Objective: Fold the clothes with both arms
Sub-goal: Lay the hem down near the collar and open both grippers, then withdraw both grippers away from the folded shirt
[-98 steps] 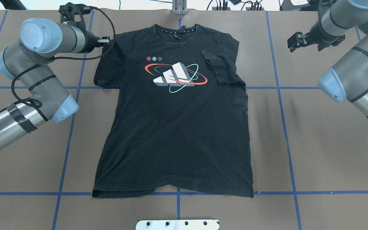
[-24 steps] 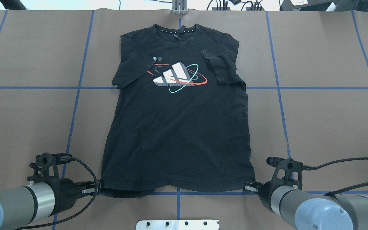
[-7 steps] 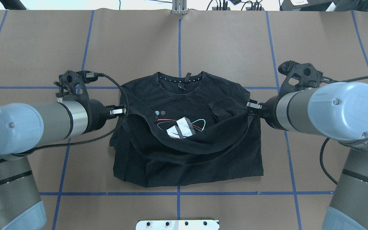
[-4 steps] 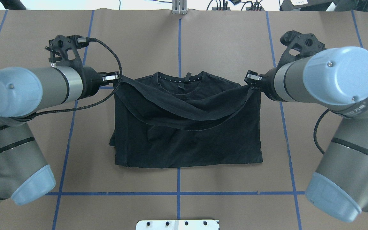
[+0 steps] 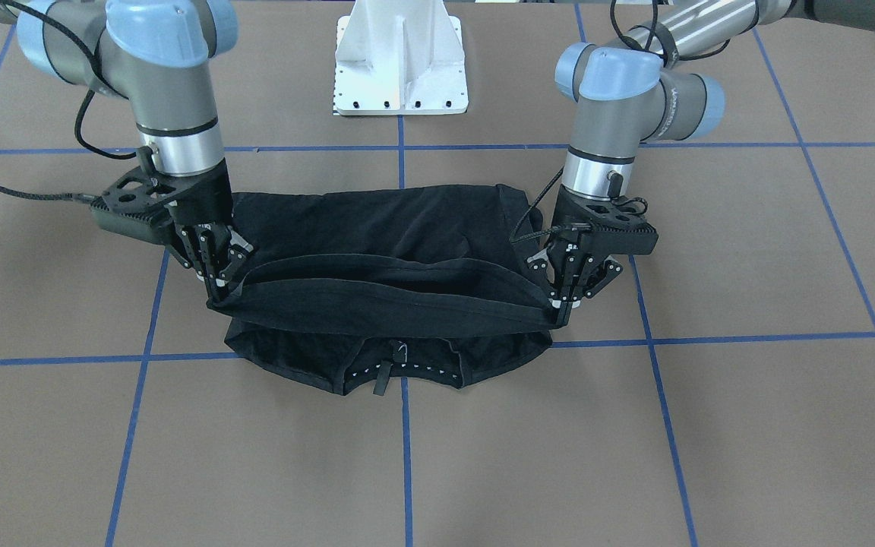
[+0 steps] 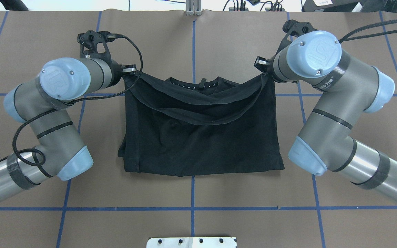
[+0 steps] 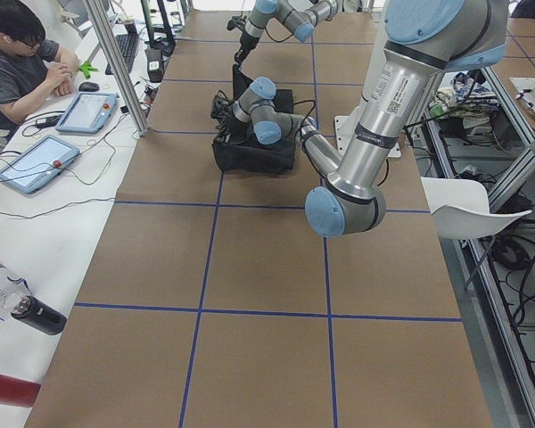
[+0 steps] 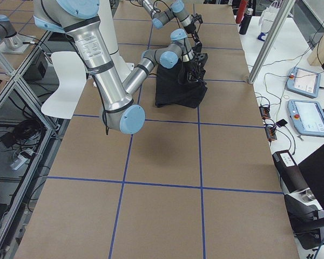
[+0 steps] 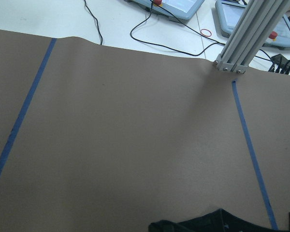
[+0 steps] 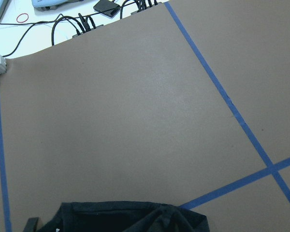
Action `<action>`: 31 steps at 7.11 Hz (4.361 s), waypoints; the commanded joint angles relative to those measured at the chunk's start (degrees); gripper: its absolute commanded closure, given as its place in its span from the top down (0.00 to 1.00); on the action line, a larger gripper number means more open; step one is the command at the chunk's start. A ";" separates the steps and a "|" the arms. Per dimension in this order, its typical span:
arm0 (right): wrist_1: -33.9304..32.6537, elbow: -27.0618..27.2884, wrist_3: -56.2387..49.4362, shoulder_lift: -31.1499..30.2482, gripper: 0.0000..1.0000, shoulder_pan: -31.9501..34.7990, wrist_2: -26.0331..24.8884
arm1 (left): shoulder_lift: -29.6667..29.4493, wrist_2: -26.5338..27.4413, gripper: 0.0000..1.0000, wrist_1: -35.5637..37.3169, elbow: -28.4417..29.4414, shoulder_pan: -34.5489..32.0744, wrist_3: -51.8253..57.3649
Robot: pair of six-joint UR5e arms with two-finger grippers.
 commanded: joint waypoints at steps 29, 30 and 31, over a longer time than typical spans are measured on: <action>2.30 -3.26 -11.22 -0.91 1.00 5.58 10.15 | 19.10 -8.32 0.00 -17.87 -9.05 17.25 -1.28; 2.30 -3.35 -11.22 -0.91 1.00 5.58 10.15 | 19.01 -8.32 0.00 -17.87 -9.31 17.33 -1.19; 2.30 -3.35 -11.22 -0.82 1.00 5.58 10.15 | 19.36 -8.67 0.00 -17.78 -10.88 17.25 -0.49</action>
